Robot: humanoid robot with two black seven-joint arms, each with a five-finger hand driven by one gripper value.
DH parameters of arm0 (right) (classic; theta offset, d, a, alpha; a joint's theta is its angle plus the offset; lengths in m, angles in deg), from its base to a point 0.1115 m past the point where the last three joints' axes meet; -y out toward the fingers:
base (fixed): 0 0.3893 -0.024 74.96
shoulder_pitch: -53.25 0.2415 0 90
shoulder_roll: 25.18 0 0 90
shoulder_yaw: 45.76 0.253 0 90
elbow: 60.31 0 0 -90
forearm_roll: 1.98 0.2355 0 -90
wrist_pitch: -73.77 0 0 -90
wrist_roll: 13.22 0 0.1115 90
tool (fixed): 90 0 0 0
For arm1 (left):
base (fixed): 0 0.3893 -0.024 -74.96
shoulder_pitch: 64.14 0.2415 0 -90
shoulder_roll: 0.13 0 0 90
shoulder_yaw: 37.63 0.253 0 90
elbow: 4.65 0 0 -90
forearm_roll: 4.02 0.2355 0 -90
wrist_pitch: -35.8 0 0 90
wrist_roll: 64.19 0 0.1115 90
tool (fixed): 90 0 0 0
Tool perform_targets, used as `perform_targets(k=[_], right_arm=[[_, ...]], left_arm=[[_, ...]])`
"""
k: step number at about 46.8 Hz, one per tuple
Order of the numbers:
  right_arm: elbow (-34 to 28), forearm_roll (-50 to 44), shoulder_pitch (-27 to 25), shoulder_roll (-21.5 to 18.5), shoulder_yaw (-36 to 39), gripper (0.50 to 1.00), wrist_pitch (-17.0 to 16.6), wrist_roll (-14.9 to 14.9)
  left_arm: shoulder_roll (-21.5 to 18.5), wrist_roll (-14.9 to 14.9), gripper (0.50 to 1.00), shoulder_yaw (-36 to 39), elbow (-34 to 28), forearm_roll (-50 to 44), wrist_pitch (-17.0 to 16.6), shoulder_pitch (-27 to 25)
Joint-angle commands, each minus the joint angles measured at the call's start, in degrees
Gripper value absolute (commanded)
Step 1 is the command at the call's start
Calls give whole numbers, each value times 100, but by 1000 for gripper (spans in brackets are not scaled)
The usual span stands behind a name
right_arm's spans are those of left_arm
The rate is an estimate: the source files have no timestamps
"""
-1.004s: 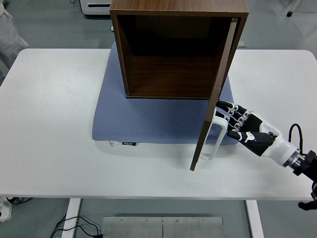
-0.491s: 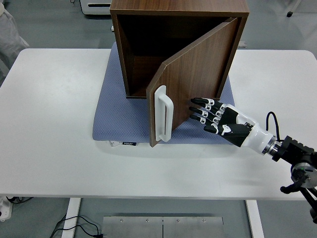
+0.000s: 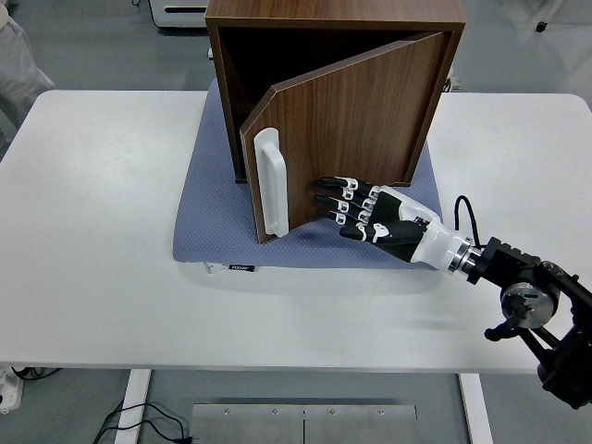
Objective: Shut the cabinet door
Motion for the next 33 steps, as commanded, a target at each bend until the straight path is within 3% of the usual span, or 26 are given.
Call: perform_targets(k=[1,14,33], right_arm=[[-153,14,157,-79,-9,1000,0,1],[-742,67,737,-526,-9,1000,0,1],[-1480,76,1150,-1168,9,1000,0,10]], left_arm=[[0,-1,1000,0,-2,0,0,1],[0,-1,1000,0,-2,0,0,1],[0,-1,1000,0,-2,0,0,1]])
